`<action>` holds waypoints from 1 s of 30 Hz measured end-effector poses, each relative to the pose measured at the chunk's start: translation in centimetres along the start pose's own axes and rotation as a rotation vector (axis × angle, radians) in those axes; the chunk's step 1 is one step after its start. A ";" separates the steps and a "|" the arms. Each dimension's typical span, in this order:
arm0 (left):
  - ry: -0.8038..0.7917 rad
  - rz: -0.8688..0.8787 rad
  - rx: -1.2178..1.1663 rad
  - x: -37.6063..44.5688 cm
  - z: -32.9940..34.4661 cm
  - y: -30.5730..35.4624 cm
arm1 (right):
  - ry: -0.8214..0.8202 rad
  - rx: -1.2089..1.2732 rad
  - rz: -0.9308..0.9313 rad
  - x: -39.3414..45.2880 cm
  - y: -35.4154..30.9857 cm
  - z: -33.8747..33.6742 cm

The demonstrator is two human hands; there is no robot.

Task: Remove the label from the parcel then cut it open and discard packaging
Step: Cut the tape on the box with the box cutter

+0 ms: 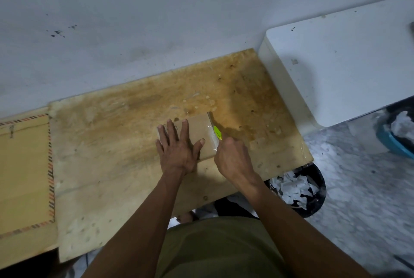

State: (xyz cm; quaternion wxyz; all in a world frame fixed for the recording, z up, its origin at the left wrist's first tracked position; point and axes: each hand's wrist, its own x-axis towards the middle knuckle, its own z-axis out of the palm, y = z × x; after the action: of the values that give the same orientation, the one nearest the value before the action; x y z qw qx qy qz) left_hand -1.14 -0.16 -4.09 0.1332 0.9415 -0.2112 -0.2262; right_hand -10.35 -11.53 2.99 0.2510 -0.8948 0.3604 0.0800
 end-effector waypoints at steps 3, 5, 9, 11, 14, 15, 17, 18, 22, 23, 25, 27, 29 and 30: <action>-0.006 0.002 -0.006 0.1 0.1 -0.1 | -0.007 -0.010 -0.024 -0.3 0.5 0.5; -0.003 0.006 -0.010 0.1 0.1 -0.1 | 0.009 0.033 -0.024 -0.5 0.8 0.5; -0.007 0.002 -0.009 0.1 0.1 -0.1 | 0.049 0.027 -0.055 -1.5 1.3 0.7; -0.010 0.002 -0.007 0.1 0.1 -0.1 | 0.074 0.051 -0.056 -1.9 1.6 0.9; -0.013 0.000 -0.007 0.1 0.0 -0.1 | 0.096 0.062 -0.053 -2.3 1.8 1.4; -0.015 -0.002 -0.007 0.1 -0.1 0.0 | 0.097 0.061 -0.056 -2.4 1.9 1.5; -0.021 -0.002 -0.008 0.0 -0.2 0.0 | 0.098 0.051 -0.067 -2.6 2.0 1.7; -0.022 0.000 -0.008 0.0 -0.2 0.1 | 0.094 0.044 -0.067 -2.7 2.2 1.9; -0.016 0.011 -0.007 -0.1 -0.1 0.0 | 0.084 0.050 -0.063 -3.4 3.1 2.2; -0.015 0.012 -0.006 -0.1 -0.1 -0.1 | 0.085 0.059 -0.075 -3.7 3.3 2.3; -0.018 0.012 -0.010 -0.1 -0.1 -0.1 | 0.079 0.070 -0.095 -4.3 3.7 2.4; -0.019 0.013 -0.013 -0.1 -0.1 -0.1 | 0.086 0.071 -0.100 -4.6 4.0 2.6; -0.021 0.017 -0.013 -0.1 -0.2 0.0 | 0.098 0.079 -0.095 -4.8 4.2 2.7; -0.021 0.018 -0.015 -0.2 -0.2 0.0 | 0.095 0.091 -0.090 -5.0 4.2 2.8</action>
State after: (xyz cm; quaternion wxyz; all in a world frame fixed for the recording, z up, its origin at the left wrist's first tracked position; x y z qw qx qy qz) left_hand -1.16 -0.04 -3.87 0.1402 0.9360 -0.2195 -0.2366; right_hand -16.75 -9.73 0.55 0.2773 -0.9006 0.3345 0.0098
